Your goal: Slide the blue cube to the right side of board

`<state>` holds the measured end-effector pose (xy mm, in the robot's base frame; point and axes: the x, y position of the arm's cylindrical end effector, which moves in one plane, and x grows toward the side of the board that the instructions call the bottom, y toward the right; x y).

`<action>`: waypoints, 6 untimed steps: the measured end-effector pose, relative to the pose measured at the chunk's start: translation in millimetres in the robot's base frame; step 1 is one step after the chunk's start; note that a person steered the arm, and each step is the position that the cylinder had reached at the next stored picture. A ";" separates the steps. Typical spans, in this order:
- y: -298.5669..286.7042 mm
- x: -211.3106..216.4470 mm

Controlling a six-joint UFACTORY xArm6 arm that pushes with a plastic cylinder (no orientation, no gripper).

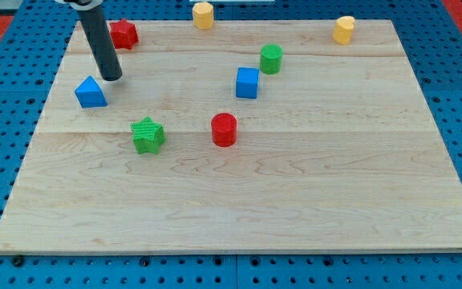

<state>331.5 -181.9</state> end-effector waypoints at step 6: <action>338.2 73.0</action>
